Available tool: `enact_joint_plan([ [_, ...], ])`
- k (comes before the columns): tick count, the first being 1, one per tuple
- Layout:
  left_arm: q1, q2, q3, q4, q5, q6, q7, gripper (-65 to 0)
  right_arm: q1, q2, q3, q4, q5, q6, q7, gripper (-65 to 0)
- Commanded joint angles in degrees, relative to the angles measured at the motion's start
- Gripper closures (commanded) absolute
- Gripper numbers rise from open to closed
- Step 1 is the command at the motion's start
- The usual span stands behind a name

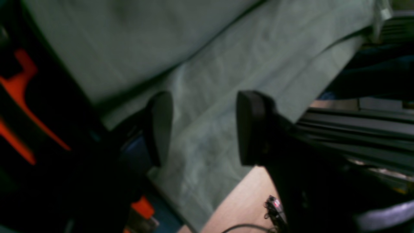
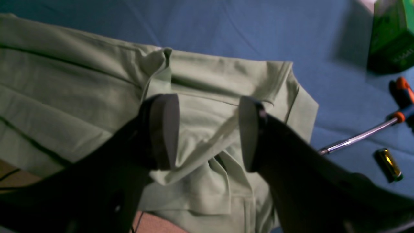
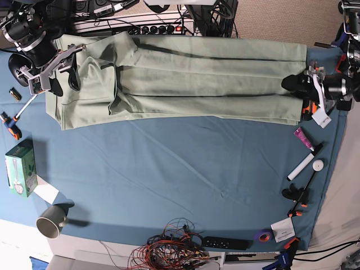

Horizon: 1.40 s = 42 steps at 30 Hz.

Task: Fold the T-shirt properly
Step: 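Move the left gripper to the shirt's hem end and grasp it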

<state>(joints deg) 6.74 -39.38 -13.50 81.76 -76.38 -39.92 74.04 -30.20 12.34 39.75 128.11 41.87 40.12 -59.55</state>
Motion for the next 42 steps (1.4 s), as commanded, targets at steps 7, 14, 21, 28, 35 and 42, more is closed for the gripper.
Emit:
enact_joint_plan([
  [7,-0.07,-1.51,-0.57,0.66,12.90,4.68,-6.03,-32.0,-0.11,0.66,0.44,0.87,0.57,-0.12,1.51,-29.8],
  [14,-0.09,-2.08,-1.57,0.92,16.92,7.17,-7.13,-32.0,-0.13,0.66,0.44,0.87,0.57,-0.12,1.49,-29.8],
  [21,-0.09,-2.08,-3.67,0.94,23.19,9.53,-8.52,-29.2,-0.13,0.66,0.44,0.87,0.57,-0.12,1.46,-29.8],
  [28,-0.07,-2.03,-3.67,0.92,12.04,8.35,-4.37,-29.2,-0.13,0.66,0.44,0.87,0.57,-0.12,1.49,-29.8],
  [35,-0.02,-0.76,-3.67,0.81,7.15,6.21,-3.15,-29.5,-0.11,0.66,0.44,0.87,0.57,-0.12,1.49,-29.8],
  [42,0.26,-0.57,-3.67,0.66,12.52,4.92,-3.61,-29.5,-0.13,0.66,0.44,0.87,0.57,-0.12,1.49,-29.8],
])
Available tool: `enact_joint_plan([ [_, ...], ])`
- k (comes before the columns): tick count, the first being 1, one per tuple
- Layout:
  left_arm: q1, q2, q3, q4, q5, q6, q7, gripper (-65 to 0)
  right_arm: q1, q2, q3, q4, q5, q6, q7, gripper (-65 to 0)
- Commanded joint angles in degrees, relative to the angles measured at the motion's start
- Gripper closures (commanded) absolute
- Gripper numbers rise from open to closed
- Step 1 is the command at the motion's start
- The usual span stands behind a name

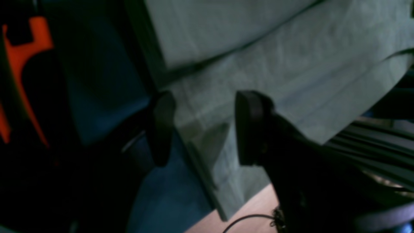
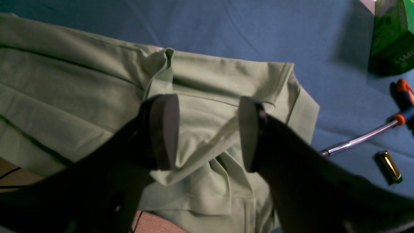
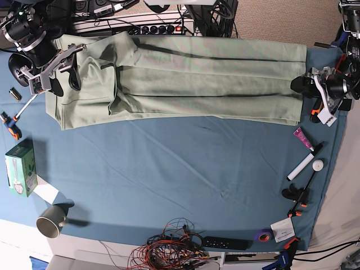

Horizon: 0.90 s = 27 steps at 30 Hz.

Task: Fold the T-shirt properly
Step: 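Move the left gripper to the shirt's hem end and grasp it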

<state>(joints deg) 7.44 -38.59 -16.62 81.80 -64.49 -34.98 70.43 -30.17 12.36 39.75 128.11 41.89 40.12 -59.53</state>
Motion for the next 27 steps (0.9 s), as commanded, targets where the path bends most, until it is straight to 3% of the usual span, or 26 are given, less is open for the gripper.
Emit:
enact_joint_plan([
  [1,-0.46,-1.60,-0.55,0.61,0.61,0.00,-0.02,-29.5,-0.15,0.63,0.44,0.87,0.55,-0.12,1.44,-29.8],
  [8,0.57,-2.54,-3.43,0.61,0.57,2.08,0.15,-29.5,-0.15,0.61,0.44,0.87,0.52,-0.12,1.40,-29.8],
  [15,7.93,-2.23,-10.84,0.61,-3.26,2.16,0.00,-29.5,-0.15,0.61,0.44,0.87,0.52,-0.12,1.40,-29.8],
  [24,11.76,5.68,-16.17,0.61,-4.11,3.08,-3.37,-29.5,-0.15,0.48,0.44,0.87,0.50,-0.12,1.38,-29.8],
  [27,11.78,8.22,-16.13,0.61,-2.73,3.74,-4.50,-33.5,-0.15,0.50,0.44,0.87,0.50,-0.12,1.29,-29.8],
])
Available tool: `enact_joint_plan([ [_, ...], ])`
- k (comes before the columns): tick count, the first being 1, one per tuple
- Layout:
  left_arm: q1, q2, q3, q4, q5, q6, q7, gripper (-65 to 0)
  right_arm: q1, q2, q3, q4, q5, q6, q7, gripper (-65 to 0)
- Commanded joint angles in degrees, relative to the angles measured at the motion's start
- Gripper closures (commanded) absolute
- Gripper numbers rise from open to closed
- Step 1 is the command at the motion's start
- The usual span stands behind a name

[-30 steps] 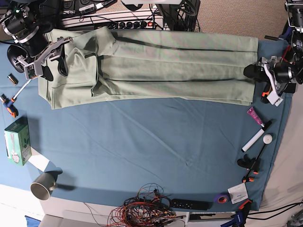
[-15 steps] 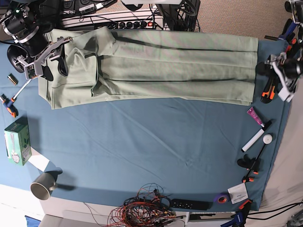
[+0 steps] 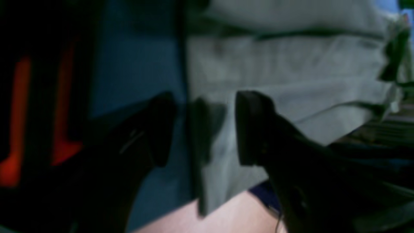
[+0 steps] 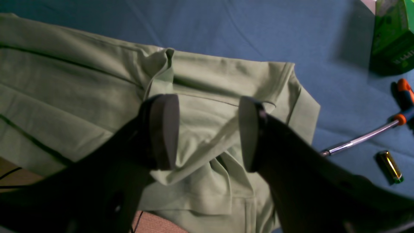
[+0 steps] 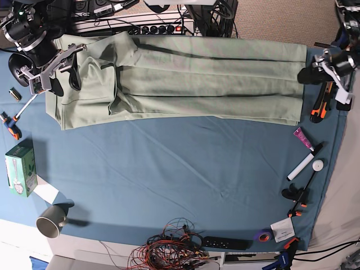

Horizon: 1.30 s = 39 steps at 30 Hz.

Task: Fold the T-shirt properly
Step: 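Move the left gripper to the shirt's hem end and grasp it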

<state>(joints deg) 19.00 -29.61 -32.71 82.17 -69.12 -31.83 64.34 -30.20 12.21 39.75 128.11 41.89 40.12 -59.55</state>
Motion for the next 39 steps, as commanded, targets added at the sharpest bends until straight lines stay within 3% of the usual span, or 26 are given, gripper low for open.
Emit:
enact_joint_plan([
  [1,0.20,-0.15,-0.04,0.24,2.08,1.49,1.36,-35.2,-0.13,0.63,0.44,0.87,0.50,-0.12,1.29,-29.8],
  [5,0.15,1.88,-0.07,0.24,4.07,2.51,-0.70,-40.0,-0.13,0.63,0.44,0.87,0.50,-0.12,1.31,-29.8],
  [22,-0.13,10.45,-0.07,0.24,6.58,3.54,-4.90,-39.9,-0.13,0.63,0.44,0.87,0.50,-0.12,1.31,-29.8],
  [30,-1.14,12.00,-0.07,0.24,8.37,3.41,-7.58,-39.9,-0.13,0.63,0.44,0.87,0.52,-0.12,1.31,-29.8],
  [39,-3.13,13.29,-0.04,0.24,9.55,3.37,-8.70,-31.5,-0.13,0.63,0.44,0.87,0.50,-0.12,1.31,-29.8],
])
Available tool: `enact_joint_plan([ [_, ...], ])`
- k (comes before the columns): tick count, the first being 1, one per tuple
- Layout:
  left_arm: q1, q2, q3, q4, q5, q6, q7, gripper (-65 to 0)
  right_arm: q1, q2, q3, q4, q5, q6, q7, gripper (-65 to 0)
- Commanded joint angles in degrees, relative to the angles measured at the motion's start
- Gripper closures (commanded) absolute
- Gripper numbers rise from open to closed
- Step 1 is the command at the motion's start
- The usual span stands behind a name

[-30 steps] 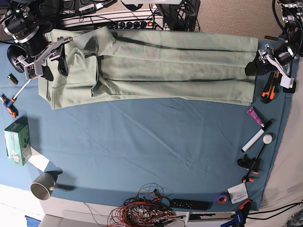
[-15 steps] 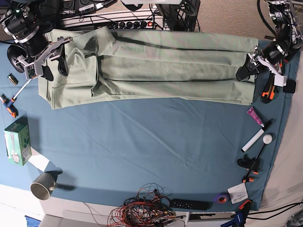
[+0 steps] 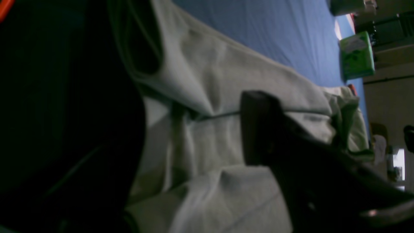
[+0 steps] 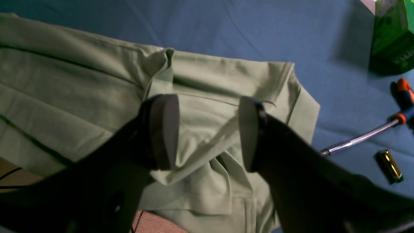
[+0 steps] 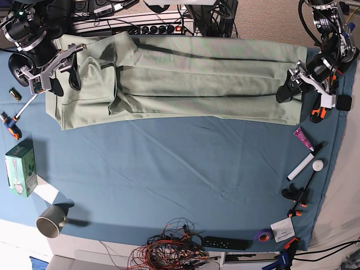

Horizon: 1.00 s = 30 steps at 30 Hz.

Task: Fold the T-shirt properly
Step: 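Move the left gripper to the shirt's hem end and grasp it, then lift the hem end with the left gripper and fold it toward the collar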

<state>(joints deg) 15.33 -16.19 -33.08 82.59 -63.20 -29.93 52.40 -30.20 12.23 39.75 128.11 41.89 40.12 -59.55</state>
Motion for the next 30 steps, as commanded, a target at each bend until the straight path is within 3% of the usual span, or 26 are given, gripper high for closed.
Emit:
enact_joint_plan([
  [1,0.55,-0.17,0.33,-0.17,3.63,1.42,3.23,-27.9,-0.13,0.61,0.44,0.87,0.50,-0.12,1.31,-29.8],
  [2,0.55,-0.17,0.33,-0.17,3.61,1.42,3.21,-21.7,-0.13,0.61,0.44,0.87,0.50,-0.12,1.31,-29.8],
  [4,0.55,-0.15,0.33,-0.17,3.17,1.03,3.21,-3.1,-0.13,0.61,0.44,0.87,0.50,-0.12,1.31,-29.8],
  [5,0.55,-0.15,0.33,-0.17,2.89,-0.74,3.21,0.0,-0.13,0.61,0.44,0.87,0.50,-0.12,1.31,-29.8],
  [7,0.55,-0.15,0.33,-0.17,1.20,-4.39,3.21,0.0,-0.13,0.61,0.44,0.87,0.50,-0.12,1.31,-29.8],
  [21,-0.09,0.87,0.33,2.78,-0.61,-6.36,3.85,0.0,-0.13,0.61,0.44,0.87,0.46,-0.12,1.31,-29.8],
  [26,-0.07,4.17,1.86,10.56,-3.52,-8.98,5.60,0.0,-0.11,0.61,0.44,0.87,-3.69,-0.12,2.03,-29.7],
  [30,-0.11,5.53,8.39,16.59,-2.01,-8.96,6.05,0.0,-0.11,0.61,0.44,0.87,-9.27,-1.51,4.00,-29.7],
])
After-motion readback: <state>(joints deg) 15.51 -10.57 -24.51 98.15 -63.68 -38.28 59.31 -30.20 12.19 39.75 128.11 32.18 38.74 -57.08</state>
